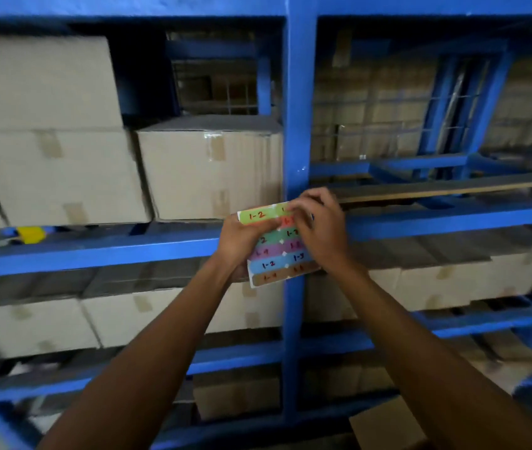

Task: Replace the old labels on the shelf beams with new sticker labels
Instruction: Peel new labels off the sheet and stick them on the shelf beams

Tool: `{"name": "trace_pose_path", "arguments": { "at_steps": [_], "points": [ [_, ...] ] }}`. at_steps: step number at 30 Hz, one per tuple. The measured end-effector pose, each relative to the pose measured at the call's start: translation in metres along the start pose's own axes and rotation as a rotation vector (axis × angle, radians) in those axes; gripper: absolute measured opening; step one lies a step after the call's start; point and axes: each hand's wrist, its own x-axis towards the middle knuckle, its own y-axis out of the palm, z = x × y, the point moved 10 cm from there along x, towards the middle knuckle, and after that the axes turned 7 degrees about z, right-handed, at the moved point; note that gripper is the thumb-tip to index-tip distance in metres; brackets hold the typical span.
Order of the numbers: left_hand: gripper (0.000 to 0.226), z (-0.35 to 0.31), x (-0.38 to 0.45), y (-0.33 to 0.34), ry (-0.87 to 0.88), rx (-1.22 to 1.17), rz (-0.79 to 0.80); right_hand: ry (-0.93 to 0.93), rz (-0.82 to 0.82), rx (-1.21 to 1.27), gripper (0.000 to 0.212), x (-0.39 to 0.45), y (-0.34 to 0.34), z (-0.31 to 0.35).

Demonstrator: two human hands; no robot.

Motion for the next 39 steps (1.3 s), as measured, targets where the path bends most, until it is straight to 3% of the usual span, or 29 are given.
{"name": "trace_pose_path", "arguments": {
  "at_steps": [7, 11, 15, 19, 26, 39],
  "points": [
    [0.022, -0.082, -0.011, -0.058, 0.194, 0.058, -0.109, -0.170, 0.031, 0.132, 0.020, 0.046, 0.022, 0.096],
    [0.016, -0.117, -0.011, -0.085, 0.261, 0.075, -0.120, -0.187, 0.014, 0.167, 0.018, 0.070, 0.036, 0.133],
    [0.030, -0.143, -0.004, -0.122, 0.268, 0.189, -0.193, -0.196, 0.013, 0.167, 0.016, 0.095, 0.055, 0.164],
    [0.021, -0.176, 0.006, -0.153, 0.323, 0.271, -0.241, -0.192, 0.014, 0.160, 0.017, 0.121, 0.068, 0.192],
    [0.016, -0.235, 0.020, -0.177, 0.517, 0.388, -0.183, -0.181, -0.026, 0.198, 0.012, 0.159, 0.078, 0.223],
    [0.025, -0.280, 0.043, -0.200, 0.564, 0.289, -0.180, -0.164, -0.048, 0.113, 0.011, 0.204, 0.075, 0.260]
  ]
}}
